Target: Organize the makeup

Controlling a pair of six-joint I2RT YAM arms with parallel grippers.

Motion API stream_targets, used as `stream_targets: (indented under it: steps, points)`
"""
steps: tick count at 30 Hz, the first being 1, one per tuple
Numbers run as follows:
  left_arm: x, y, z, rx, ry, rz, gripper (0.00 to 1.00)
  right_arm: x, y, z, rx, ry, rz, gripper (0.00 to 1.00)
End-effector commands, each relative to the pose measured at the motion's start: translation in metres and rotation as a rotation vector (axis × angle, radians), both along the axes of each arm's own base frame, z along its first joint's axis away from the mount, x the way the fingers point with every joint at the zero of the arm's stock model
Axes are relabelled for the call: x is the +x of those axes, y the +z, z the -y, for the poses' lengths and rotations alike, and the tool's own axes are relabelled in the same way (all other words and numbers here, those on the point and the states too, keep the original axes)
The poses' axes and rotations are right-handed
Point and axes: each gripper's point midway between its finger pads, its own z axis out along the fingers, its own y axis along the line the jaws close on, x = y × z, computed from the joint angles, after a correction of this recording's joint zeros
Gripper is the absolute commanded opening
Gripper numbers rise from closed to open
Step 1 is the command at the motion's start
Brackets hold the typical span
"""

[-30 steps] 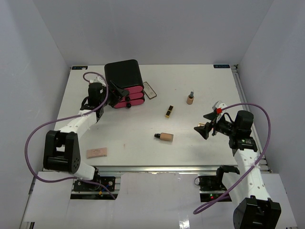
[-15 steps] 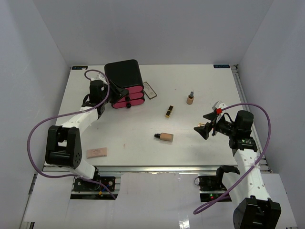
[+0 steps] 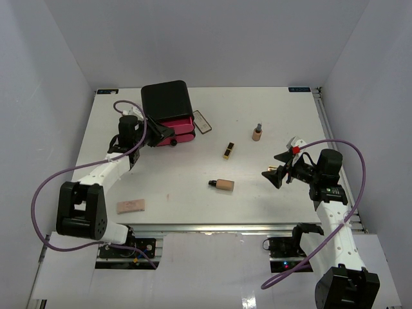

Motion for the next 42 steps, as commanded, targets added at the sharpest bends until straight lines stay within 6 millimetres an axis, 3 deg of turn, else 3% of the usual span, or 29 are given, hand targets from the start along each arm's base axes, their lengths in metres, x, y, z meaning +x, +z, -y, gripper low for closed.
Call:
stream_targets:
  steps: [1,7,12,15,17,21,27,36,41,42]
  points:
    - [-0.042,0.018,0.009,-0.039,-0.078,0.038,0.15,-0.001,0.015,-0.004,0.002,0.035,0.046,0.90]
    - [-0.070,0.014,0.008,-0.055,-0.092,0.031,0.15,-0.002,0.014,-0.005,0.004,0.042,0.045,0.90]
    - [-0.077,0.014,0.006,-0.055,-0.083,0.035,0.18,-0.002,0.012,-0.005,0.004,0.045,0.041,0.90]
    - [-0.075,0.011,0.006,-0.050,-0.087,0.027,0.31,-0.002,0.011,-0.005,0.004,0.048,0.039,0.90]
    - [-0.073,0.011,0.007,-0.050,-0.087,0.025,0.52,-0.002,0.010,-0.005,0.003,0.048,0.040,0.90]
    - [-0.073,0.012,0.009,-0.047,-0.109,0.032,0.77,-0.004,0.009,-0.006,0.002,0.059,0.042,0.90]
    - [-0.084,0.015,0.011,-0.037,-0.145,0.046,0.93,-0.013,0.008,-0.012,0.002,0.134,0.058,0.90]
    - [-0.110,0.043,0.006,0.060,-0.209,0.165,0.98,-0.034,0.009,-0.024,0.011,0.273,0.091,0.91]
    - [-0.124,0.069,-0.005,0.142,-0.193,0.281,0.98,-0.030,-0.009,-0.030,-0.070,0.312,0.061,0.91]
    - [-0.126,0.070,-0.005,0.143,-0.198,0.289,0.98,-0.035,-0.011,-0.041,-0.106,0.366,0.050,0.91]
